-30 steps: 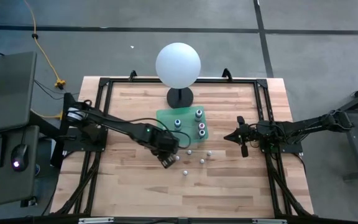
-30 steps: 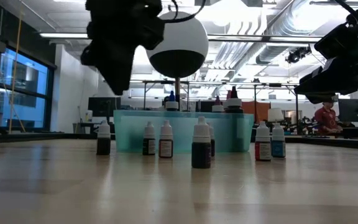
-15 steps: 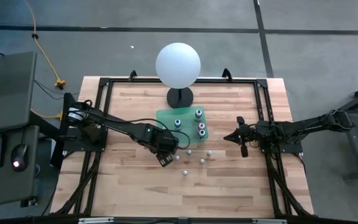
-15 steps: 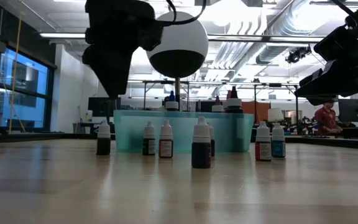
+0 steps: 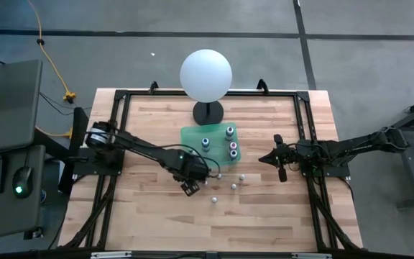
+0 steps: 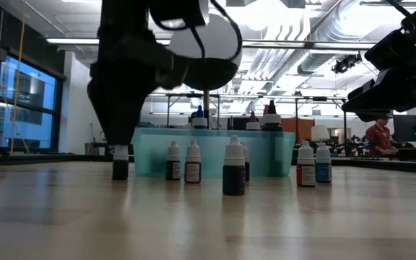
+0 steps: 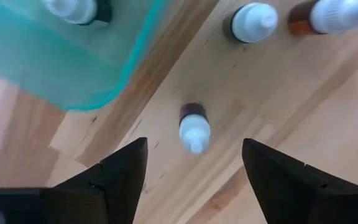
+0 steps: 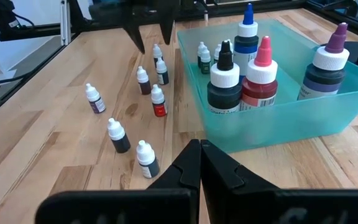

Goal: Pick & Place food coloring
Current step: Put the top small purple food coloring bottle into the bin

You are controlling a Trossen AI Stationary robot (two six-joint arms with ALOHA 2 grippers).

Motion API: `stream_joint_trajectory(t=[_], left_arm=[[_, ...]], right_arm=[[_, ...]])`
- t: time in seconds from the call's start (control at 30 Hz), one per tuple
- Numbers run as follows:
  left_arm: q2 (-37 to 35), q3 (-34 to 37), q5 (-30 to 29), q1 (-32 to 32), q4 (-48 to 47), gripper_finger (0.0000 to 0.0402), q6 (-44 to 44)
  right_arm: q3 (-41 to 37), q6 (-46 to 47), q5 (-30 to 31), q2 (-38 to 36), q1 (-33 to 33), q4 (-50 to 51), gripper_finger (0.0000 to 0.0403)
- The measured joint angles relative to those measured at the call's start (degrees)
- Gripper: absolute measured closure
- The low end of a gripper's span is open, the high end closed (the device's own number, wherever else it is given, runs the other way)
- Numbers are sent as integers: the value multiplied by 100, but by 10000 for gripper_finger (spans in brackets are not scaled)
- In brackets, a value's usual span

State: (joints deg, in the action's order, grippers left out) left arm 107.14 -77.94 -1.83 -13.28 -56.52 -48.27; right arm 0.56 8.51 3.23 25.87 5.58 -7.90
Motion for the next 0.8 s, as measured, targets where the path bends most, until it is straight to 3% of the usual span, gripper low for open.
stream_joint_trajectory(t=[0.2, 0.8], left_arm=[[144, -9, -2, 9, 333, 145, 2], [150, -1, 82, 15, 191, 150, 155]], right_arm=[[0, 0, 0, 0, 1, -4, 402], [0, 0, 0, 0, 2, -4, 402]])
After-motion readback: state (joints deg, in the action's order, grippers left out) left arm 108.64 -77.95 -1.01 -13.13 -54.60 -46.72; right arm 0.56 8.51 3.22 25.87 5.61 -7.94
